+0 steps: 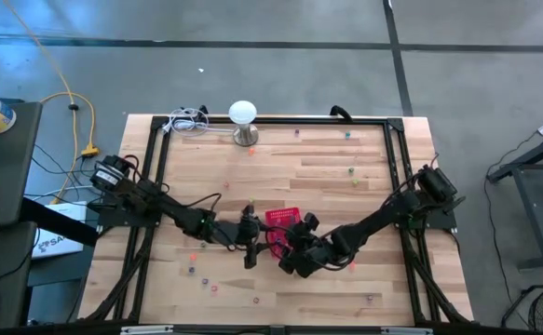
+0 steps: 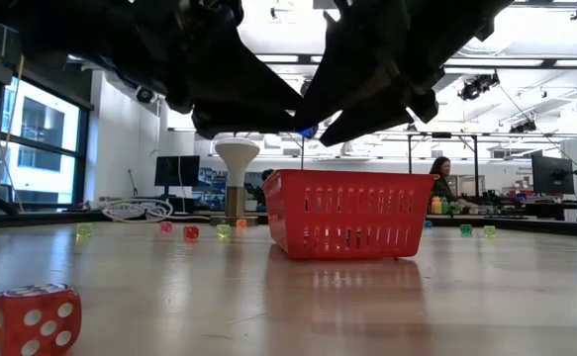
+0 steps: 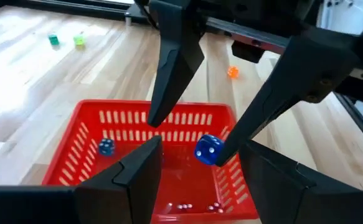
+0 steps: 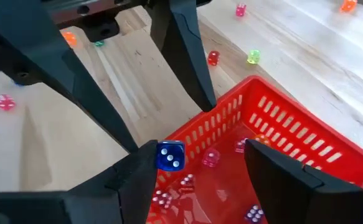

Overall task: Pick & Place Dice
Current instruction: Put the dark blue die into the red basket

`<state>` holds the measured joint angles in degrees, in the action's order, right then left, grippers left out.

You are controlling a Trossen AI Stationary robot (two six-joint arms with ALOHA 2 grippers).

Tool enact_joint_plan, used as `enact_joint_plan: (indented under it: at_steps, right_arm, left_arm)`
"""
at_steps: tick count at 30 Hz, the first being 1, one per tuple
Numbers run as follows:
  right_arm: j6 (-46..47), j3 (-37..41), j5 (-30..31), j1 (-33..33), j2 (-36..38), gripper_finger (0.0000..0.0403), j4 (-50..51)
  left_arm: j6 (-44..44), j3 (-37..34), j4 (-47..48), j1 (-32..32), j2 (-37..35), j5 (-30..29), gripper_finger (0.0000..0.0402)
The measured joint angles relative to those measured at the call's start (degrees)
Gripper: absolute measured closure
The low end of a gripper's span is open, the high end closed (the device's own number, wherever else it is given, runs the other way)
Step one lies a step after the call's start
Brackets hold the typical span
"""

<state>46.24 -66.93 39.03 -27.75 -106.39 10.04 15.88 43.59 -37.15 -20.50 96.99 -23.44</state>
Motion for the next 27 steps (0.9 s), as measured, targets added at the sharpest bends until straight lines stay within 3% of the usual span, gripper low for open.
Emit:
enact_joint_plan:
  at_steps: [8, 20, 24, 27]
  right_arm:
    - [-0.2, -0.3, -1.3, -0.1, 0.0, 0.0172, -1.4]
    - [-1.5, -0.2, -1.6, -0.1, 0.0, 0.0172, -0.7]
    - [-2.0, -0.1, 1.4, -1.5, 0.0, 0.0172, 0.3]
    - [-3.0, -0.1, 6.1, -3.7, 0.5, 0.0172, 0.3]
  left_arm:
    - [0.2, 0.4, -2.7, 1.3, -0.3, -3.6, 0.0198]
    - [-0.9, 0.3, -2.0, 1.0, -0.9, -1.0, 0.0198]
    - [-1.9, 0.3, 5.2, -2.4, -4.4, -0.8, 0.0198]
    - [-0.5, 0.3, 16.3, -6.6, -8.7, -0.7, 0.0198]
